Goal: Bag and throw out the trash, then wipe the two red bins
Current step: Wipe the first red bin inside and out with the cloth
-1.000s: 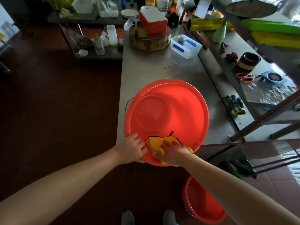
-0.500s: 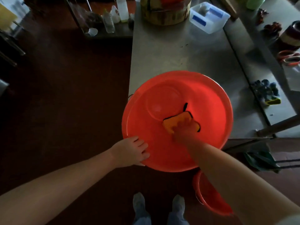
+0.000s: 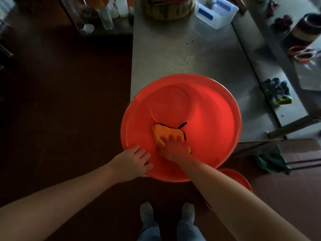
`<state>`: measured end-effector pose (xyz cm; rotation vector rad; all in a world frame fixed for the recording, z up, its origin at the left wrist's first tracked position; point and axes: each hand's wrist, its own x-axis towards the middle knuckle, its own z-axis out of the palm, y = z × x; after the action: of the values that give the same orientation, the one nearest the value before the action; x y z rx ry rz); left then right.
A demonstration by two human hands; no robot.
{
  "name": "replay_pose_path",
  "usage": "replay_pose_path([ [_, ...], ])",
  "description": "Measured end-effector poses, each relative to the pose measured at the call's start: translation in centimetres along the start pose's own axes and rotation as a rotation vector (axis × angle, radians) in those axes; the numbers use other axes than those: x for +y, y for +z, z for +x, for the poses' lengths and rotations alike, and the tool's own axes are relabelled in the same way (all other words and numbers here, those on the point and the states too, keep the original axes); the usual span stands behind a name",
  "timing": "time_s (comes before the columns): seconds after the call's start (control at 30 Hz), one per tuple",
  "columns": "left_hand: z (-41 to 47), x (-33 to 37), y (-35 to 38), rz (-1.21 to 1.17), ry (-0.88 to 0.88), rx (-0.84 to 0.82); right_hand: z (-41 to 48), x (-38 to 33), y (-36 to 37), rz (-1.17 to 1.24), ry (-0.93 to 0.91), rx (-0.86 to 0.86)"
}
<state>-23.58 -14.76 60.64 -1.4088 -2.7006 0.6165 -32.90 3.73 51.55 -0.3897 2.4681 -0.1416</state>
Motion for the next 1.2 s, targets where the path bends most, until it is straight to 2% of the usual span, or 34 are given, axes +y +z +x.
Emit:
replay_pose_path([
  [0.2,-0.9,0.8,0.6,0.041,-0.159,-0.07,0.0,4.6,-2.6,-0.393,0.0,0.05],
  [0.33,-0.6,0.8,0.7,0.044,-0.192,-0.199,1.0,7.2,-4.1,-0.585,0.083,0.036],
  [0.47,-0.2,0.4,0.5,0.089,-0.148,-0.273,0.3,7.0,-2.5,-0.531,0.113,0.033],
  [0.57,0.4,0.5,0.0,0.158,-0.109,-0.274,-1.3,5.0,0.0,-0.296,0.113,0.075],
  [0.67,1.2,0.9,-0.5,0.167,-0.084,-0.289,-2.3,1.8,1.4,-0.041,0.115,0.041],
  [0.73,1.5,1.3,-1.0,0.189,-0.086,-0.295,-3.1,0.6,1.7,0.022,0.092,0.02],
  [0.87,1.6,2.0,-1.5,0.185,-0.066,-0.324,-4.8,1.9,1.0,-0.095,-0.007,0.103],
  [0.97,2.3,2.5,-1.8,0.134,-0.099,-0.333,-5.3,4.7,-1.0,-0.296,0.015,0.153],
  [1.1,3.5,3.5,-2.2,0.047,-0.137,-0.338,-5.3,7.5,-4.1,-0.552,0.093,0.093],
  [1.2,4.3,3.2,-2.7,0.016,-0.166,-0.317,-5.9,7.7,-5.1,-0.579,0.152,0.044],
])
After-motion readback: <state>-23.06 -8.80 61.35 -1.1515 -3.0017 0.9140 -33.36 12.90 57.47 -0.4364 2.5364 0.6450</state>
